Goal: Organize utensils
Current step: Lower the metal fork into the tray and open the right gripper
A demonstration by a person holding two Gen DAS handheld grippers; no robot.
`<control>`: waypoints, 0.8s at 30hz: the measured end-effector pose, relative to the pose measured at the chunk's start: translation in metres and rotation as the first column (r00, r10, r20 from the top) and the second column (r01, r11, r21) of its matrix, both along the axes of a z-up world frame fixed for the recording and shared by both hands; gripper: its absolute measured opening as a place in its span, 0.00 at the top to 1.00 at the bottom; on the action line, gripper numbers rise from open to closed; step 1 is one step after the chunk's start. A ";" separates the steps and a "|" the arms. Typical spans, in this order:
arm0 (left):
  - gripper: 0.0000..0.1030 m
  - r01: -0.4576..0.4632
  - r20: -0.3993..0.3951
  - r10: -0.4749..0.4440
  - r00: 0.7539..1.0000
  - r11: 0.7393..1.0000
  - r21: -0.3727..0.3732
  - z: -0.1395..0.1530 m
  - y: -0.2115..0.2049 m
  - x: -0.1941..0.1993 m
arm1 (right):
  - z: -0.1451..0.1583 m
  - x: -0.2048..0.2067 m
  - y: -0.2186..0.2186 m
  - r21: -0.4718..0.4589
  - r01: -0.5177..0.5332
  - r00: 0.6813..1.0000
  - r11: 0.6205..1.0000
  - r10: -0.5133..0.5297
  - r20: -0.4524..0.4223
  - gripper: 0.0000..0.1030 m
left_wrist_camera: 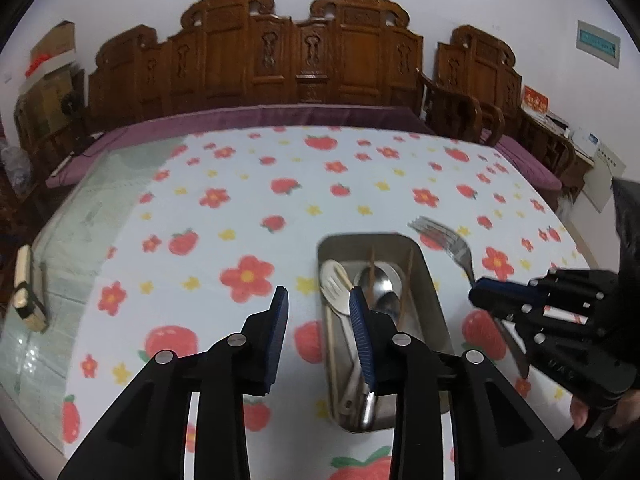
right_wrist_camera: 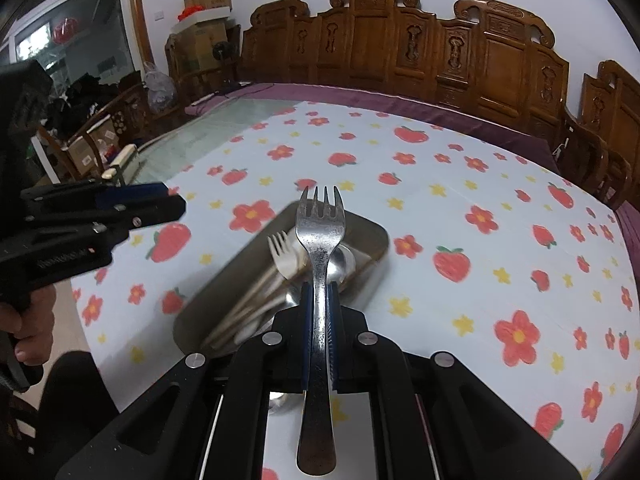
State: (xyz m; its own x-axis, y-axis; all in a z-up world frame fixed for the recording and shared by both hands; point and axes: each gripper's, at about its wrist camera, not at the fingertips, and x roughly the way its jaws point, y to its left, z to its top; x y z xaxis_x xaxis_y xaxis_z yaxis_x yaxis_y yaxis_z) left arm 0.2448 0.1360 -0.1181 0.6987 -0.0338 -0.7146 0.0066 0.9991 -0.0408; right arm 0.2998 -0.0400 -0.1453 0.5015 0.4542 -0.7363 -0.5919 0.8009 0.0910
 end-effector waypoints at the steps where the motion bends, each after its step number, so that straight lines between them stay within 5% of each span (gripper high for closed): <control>1: 0.71 -0.008 0.006 0.008 1.000 1.000 0.000 0.004 0.004 -0.001 | 0.000 0.001 0.003 0.005 0.002 1.000 1.000 -0.002 -0.005 0.92; 13: 0.65 -0.053 0.034 0.054 0.998 0.998 -0.023 0.016 0.033 -0.010 | -0.015 0.010 0.037 0.052 0.037 0.996 0.998 -0.033 -0.080 0.92; 16: 0.52 -0.063 0.039 0.064 0.997 0.998 -0.028 0.015 0.036 -0.009 | -0.022 0.014 0.047 0.058 0.045 0.994 0.997 -0.039 -0.098 0.92; 18: 0.51 -0.067 0.038 0.068 0.997 0.997 -0.027 0.014 0.038 -0.009 | -0.026 0.016 0.052 0.058 0.055 0.993 0.997 -0.049 -0.106 0.92; 21: 0.28 -0.074 0.044 0.075 0.996 0.997 -0.022 0.011 0.040 -0.009 | -0.034 0.023 0.056 0.067 0.084 0.989 0.994 -0.075 -0.129 0.92; 24: 0.25 -0.089 0.039 0.089 0.995 0.996 -0.014 0.002 0.045 -0.007 | -0.044 0.029 0.054 0.078 0.128 0.979 0.989 -0.114 -0.172 0.92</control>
State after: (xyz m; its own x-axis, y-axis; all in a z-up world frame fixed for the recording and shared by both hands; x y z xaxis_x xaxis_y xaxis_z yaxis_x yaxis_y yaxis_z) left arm 0.2376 0.1808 -0.1166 0.7270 0.0211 -0.6863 -0.0803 0.9953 -0.0544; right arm 0.3293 0.0137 -0.1891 0.4305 0.4642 -0.7740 -0.4616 0.8502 0.2531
